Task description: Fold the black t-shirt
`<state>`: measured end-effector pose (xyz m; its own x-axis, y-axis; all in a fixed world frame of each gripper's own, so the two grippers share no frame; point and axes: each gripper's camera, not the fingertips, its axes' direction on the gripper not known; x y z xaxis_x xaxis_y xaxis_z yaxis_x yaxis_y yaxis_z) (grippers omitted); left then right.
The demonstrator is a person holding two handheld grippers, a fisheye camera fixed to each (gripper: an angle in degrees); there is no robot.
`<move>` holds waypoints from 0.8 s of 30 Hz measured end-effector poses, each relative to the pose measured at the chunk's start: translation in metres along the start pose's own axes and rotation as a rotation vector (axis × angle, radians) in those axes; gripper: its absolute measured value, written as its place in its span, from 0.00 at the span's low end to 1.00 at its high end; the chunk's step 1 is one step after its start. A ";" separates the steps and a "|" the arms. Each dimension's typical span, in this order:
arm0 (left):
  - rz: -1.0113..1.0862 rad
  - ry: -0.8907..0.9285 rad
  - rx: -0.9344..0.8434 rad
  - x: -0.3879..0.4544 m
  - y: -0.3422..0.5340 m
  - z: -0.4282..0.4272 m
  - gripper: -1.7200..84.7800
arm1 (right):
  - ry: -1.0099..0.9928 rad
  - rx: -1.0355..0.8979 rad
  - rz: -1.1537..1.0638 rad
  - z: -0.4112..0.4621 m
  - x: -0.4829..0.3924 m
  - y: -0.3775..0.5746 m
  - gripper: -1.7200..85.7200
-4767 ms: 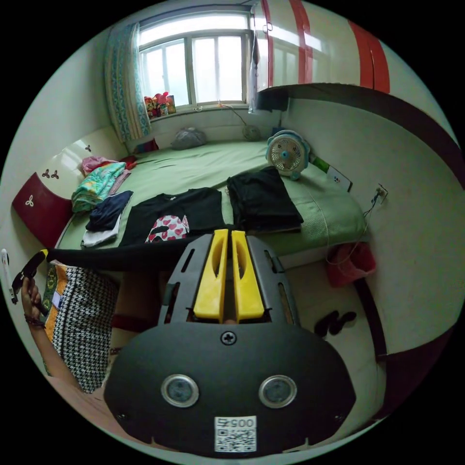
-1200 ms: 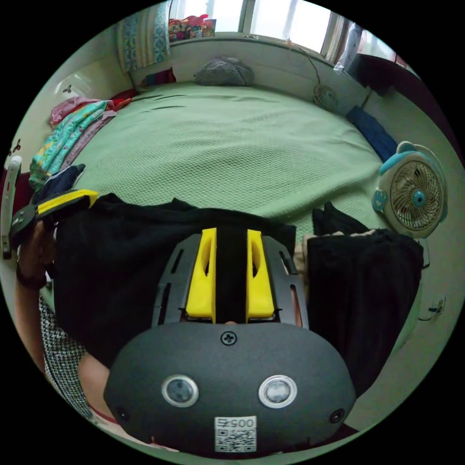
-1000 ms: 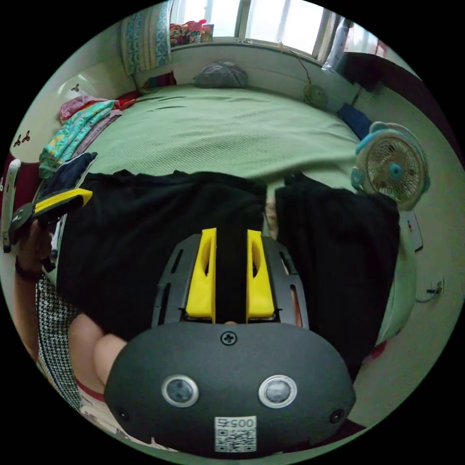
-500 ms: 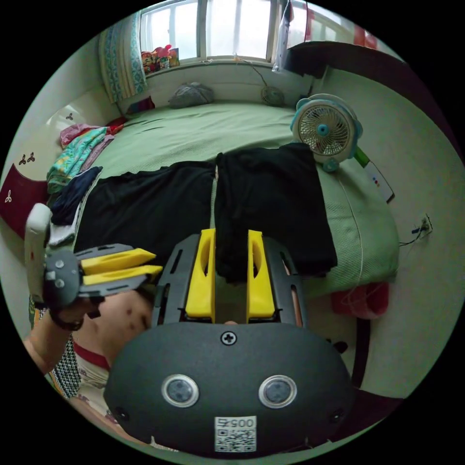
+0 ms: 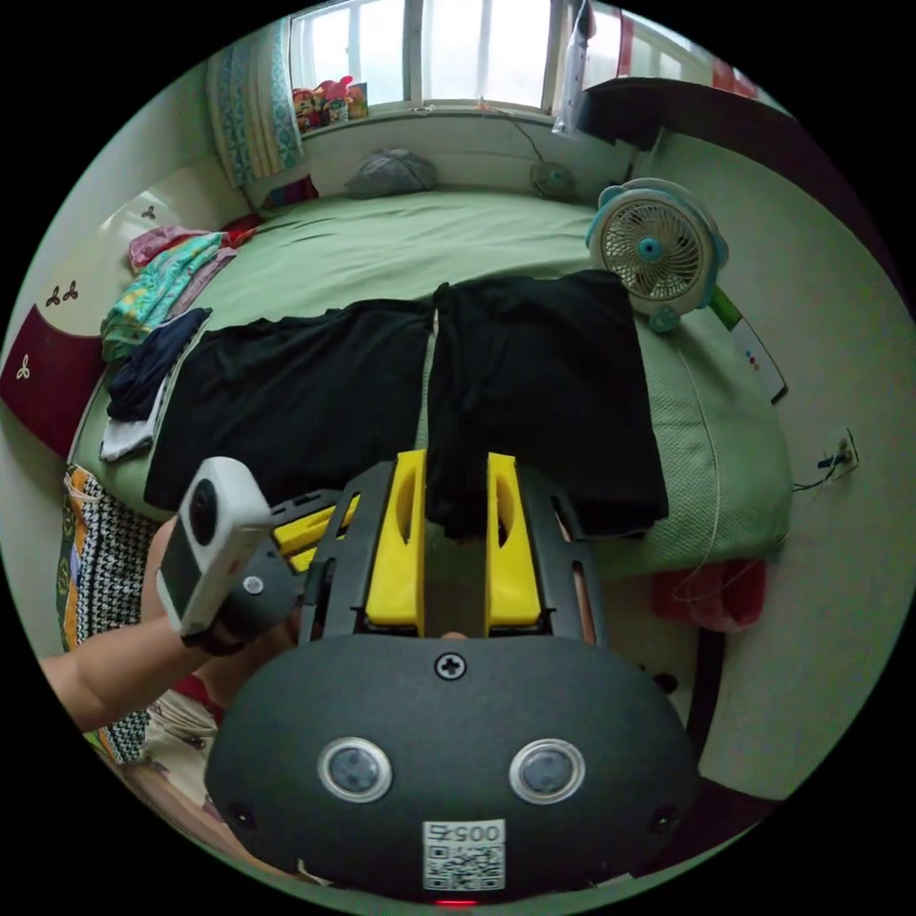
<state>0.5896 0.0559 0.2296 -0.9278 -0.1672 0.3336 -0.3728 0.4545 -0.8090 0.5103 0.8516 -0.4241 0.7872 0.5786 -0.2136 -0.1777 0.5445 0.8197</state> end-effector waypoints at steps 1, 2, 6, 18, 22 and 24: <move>-0.025 0.061 0.022 -0.008 0.004 -0.007 0.08 | 0.001 -0.007 0.001 0.005 0.002 -0.010 0.11; -0.035 0.087 0.035 -0.011 0.006 -0.011 0.07 | -0.011 -0.011 -0.002 0.009 0.005 -0.022 0.12; -0.132 0.151 0.126 -0.039 0.029 -0.037 0.07 | -0.099 -0.051 0.000 0.027 0.012 -0.068 0.13; -0.188 0.202 0.206 -0.078 0.079 -0.064 0.07 | -0.348 -0.261 0.213 0.131 0.037 -0.198 0.15; -0.165 0.215 0.201 -0.084 0.092 -0.065 0.07 | -0.367 -0.286 0.244 0.155 0.033 -0.221 0.14; -0.160 0.226 0.201 -0.088 0.097 -0.065 0.07 | -0.352 -0.300 0.246 0.164 0.029 -0.230 0.14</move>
<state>0.6361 0.1720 0.1529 -0.8385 -0.0138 0.5448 -0.5301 0.2527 -0.8094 0.6712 0.6437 -0.5318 0.8427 0.5000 0.1997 -0.5029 0.5986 0.6235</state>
